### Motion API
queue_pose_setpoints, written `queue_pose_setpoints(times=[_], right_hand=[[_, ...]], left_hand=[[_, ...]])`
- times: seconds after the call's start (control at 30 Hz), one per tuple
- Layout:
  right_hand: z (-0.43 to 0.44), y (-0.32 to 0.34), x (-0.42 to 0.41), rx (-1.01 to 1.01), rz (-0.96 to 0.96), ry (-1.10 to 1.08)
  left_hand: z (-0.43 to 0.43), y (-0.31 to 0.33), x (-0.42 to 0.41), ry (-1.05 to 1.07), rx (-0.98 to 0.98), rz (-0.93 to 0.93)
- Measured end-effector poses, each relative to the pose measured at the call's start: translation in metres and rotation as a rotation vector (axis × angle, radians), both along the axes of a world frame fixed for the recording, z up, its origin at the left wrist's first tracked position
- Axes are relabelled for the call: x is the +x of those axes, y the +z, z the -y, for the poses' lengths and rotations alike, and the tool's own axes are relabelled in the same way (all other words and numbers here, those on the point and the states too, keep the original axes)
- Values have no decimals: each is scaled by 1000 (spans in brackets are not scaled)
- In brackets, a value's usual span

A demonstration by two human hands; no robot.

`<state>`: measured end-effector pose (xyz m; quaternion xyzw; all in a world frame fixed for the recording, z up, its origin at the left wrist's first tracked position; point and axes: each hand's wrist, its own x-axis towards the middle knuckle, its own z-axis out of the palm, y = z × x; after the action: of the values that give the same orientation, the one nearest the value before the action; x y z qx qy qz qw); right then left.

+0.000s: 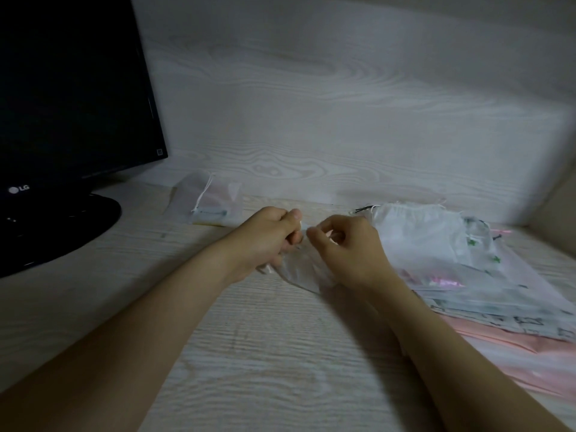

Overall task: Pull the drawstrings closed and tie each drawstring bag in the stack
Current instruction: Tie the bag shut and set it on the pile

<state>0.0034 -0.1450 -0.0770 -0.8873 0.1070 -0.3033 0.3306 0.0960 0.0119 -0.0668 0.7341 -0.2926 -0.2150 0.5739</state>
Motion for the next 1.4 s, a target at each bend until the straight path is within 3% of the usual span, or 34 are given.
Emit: queue_pose_setpoints(times=[0.1,0.2,0.33,0.63,0.87,1.07,1.4], right_hand=[[-3,4,-4,219,42,199],[-3,6,-6,195,87,264],[0,8,-5,168,88,255],[-11,10,-2,310,77,178],[-8,3,3,279,110,59],[-9,3,3,261,89,23],[-6,9,-5,414,120,123]], left_hand=[[2,-2,1,-10,17,49],[1,0,-1,8,6,107],[-3,0,3,-17,-33,112],[0,2,-3,-28,-159,115],[-5,4,-3,-73,-126,167],[-3,3,-4,-32,-100,334],[-2,-3,3,121,-26,454]])
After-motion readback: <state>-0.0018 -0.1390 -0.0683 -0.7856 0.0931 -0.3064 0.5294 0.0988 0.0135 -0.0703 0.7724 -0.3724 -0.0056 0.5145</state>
